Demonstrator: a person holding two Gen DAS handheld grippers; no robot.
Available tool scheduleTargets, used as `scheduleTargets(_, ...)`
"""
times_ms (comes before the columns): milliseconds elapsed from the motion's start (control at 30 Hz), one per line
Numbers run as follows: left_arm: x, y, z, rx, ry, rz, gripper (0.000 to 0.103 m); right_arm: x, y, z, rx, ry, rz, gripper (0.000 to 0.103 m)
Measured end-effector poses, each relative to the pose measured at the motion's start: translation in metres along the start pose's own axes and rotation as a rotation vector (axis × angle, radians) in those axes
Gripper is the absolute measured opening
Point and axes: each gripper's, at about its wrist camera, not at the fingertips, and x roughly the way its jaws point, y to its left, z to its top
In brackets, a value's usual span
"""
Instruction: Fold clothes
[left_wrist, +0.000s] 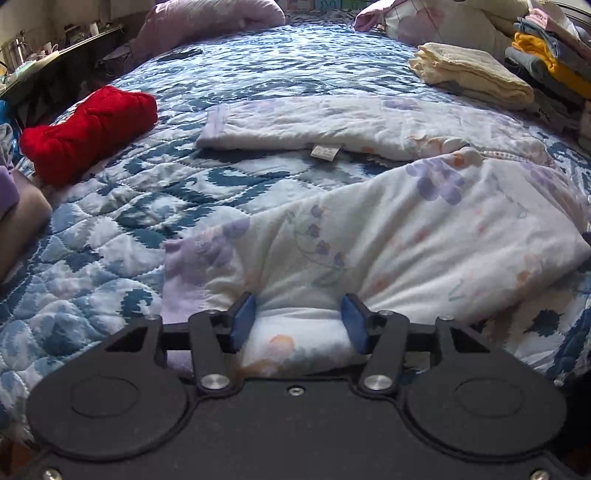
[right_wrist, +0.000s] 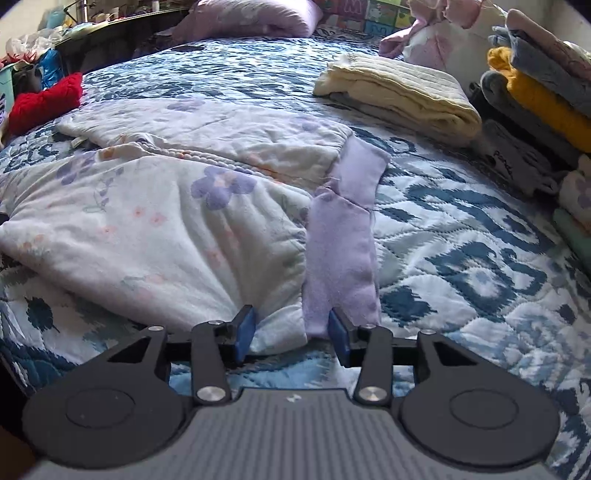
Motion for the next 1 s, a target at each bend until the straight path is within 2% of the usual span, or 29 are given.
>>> scheduleTargets(133, -0.004, 0.005, -0.001, -0.015, 0.006, -0.003, 0.056, -0.002, -0.003, -0.004, 0.019, 0.011, -0.002, 0.047)
scheduleTargets(300, -0.009, 0.012, -0.004, -0.025, 0.011, -0.004, 0.056, -0.004, -0.011, -0.008, 0.054, 0.025, 0.006, 0.055)
scheduleTargets(600, -0.019, 0.025, -0.007, -0.055, 0.017, 0.017, 0.056, -0.008, -0.014, -0.014, 0.045, 0.039, -0.001, 0.055)
scheduleTargets(700, -0.024, 0.030, -0.007, -0.054, 0.022, 0.075, 0.057, -0.009, -0.016, -0.016, 0.033, 0.048, -0.010, 0.055)
scheduleTargets(733, -0.025, 0.031, -0.007, -0.053, 0.024, 0.096, 0.061, -0.010, -0.016, -0.017, 0.028, 0.048, -0.012, 0.055)
scheduleTargets(867, -0.037, 0.043, -0.010, -0.026, 0.026, 0.160, 0.061, -0.020, -0.017, -0.019, -0.019, 0.054, -0.040, 0.055)
scheduleTargets(1000, -0.051, 0.047, -0.014, 0.045, -0.003, 0.197, 0.061, -0.032, -0.016, -0.021, -0.097, 0.035, -0.068, 0.055)
